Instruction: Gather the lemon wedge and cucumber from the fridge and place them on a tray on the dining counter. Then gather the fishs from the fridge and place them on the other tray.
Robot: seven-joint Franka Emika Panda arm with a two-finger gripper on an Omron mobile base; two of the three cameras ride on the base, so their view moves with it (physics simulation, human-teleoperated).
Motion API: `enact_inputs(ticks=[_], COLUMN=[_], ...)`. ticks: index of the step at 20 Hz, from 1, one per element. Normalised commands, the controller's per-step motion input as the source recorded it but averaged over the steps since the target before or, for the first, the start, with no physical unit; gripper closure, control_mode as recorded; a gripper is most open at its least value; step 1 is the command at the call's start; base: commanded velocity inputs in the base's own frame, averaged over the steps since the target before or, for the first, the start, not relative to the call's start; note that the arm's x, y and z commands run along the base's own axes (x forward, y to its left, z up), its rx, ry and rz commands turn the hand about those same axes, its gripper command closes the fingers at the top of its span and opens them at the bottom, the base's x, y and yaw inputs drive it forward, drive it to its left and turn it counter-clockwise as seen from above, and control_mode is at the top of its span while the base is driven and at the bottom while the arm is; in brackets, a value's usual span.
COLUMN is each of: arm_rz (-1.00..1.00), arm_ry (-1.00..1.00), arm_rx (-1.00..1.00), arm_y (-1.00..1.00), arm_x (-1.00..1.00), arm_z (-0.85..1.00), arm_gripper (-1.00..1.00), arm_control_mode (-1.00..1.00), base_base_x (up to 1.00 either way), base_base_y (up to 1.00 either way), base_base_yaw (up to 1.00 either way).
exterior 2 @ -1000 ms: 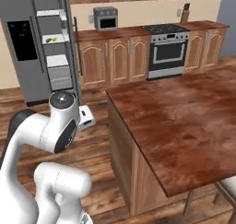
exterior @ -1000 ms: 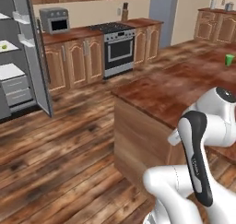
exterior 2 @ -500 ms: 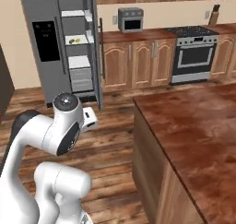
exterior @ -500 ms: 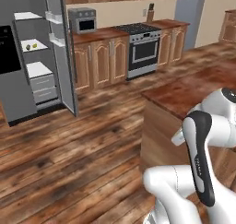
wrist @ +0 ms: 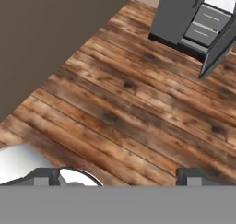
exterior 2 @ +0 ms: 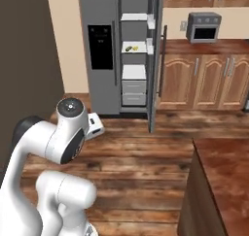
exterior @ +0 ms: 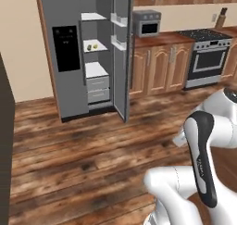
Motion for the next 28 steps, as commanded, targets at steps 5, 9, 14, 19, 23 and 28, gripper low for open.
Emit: enact_inputs(ticks=[5, 9, 14, 19, 23, 28], arm_rz=[0.0, 0.0, 0.0, 0.0, 0.0, 0.0], arm_ry=[0.0, 0.0, 0.0, 0.0, 0.0, 0.0], arm_rx=[0.0, 0.0, 0.0, 0.0, 0.0, 0.0], arm_y=[0.0, 0.0, 0.0, 0.0, 0.0, 0.0], arm_x=[0.0, 0.0, 0.0, 0.0, 0.0, 0.0], arm_z=[0.0, 0.0, 0.0, 0.0, 0.0, 0.0], arm_gripper=[-1.0, -1.0, -1.0, -1.0, -1.0, -1.0], arm_control_mode=[1.0, 1.0, 1.0, 1.0, 1.0, 1.0], base_base_x=[1.0, 1.0, 1.0, 0.97, 0.83, 0.64], base_base_y=[0.0, 0.01, 0.0, -0.05, -0.17, -0.3], base_base_yaw=[0.04, 0.0, 0.0, 0.0, 0.0, 0.0])
